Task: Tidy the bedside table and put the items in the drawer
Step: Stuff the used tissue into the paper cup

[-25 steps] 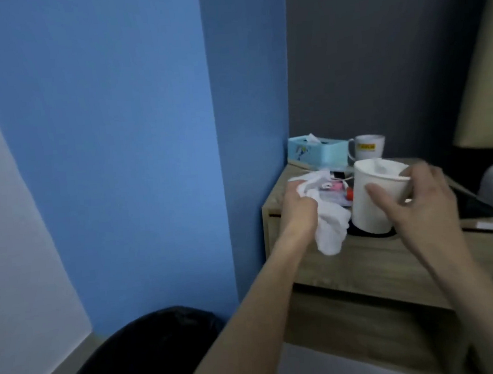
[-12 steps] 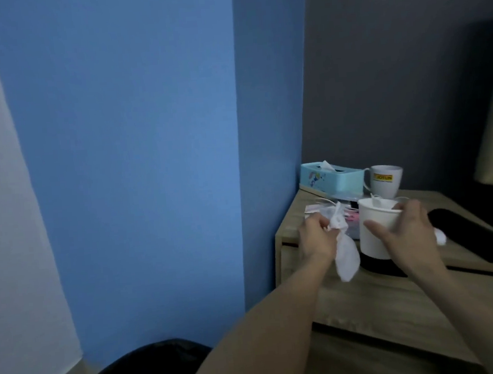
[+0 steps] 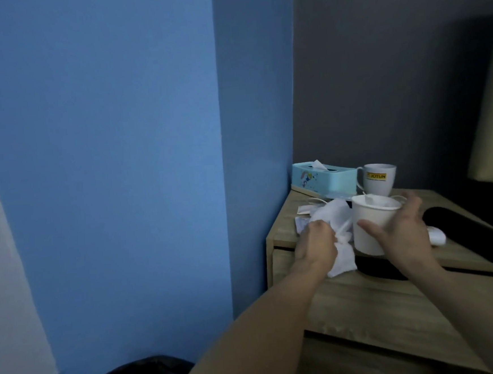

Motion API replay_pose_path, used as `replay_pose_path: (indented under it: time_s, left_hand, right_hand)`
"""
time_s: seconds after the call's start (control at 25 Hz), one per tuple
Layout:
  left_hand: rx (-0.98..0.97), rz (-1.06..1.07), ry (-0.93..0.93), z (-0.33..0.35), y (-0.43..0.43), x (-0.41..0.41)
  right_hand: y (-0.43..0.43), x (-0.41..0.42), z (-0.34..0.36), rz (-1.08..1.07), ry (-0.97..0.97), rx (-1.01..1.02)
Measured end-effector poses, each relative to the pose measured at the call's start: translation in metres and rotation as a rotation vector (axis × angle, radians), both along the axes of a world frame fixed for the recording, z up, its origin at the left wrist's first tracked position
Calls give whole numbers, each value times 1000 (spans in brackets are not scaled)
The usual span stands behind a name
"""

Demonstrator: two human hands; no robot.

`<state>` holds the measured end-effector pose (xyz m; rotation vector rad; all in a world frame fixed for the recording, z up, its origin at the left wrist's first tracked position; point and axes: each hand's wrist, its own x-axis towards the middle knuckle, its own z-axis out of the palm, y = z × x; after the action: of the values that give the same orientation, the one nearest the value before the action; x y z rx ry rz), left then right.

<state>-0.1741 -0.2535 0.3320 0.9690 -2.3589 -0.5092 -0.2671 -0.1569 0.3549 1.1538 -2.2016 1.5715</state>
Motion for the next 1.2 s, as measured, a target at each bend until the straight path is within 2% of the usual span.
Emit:
replay_pose_path:
  time_s: [0.2,0.4,0.6,0.8,0.88,1.0,1.12,1.2]
  left_hand:
    - [-113,-55,-148,-8,-3,-4]
    - [-11,-62,-107,-11,-12,-5]
    - [-70,-107,-138,-17,-23,-7]
    - [-15,-159,62,-22,-19,-1]
    - [-82,-152,67,-25,-16,3]
    - [-131,-144,70,-28,-10,10]
    - [-134,-167,-81,-27,-4,18]
    - [-179,-166,-137,-29,-1,23]
  right_hand:
    - [-13,-7,-1,-16,-47,21]
    - [-25,-13,-10,-34,-44,40]
    - [-32,-19,-10,-56,-33,71]
    - [-8,3,-30,-128,19,-31]
    - [4,16,-51,-154,101,85]
    - [16,19,-73,-170,337,373]
    - [23,17,-73,-181,488,504]
    - [29,19,-64,-165,515,583]
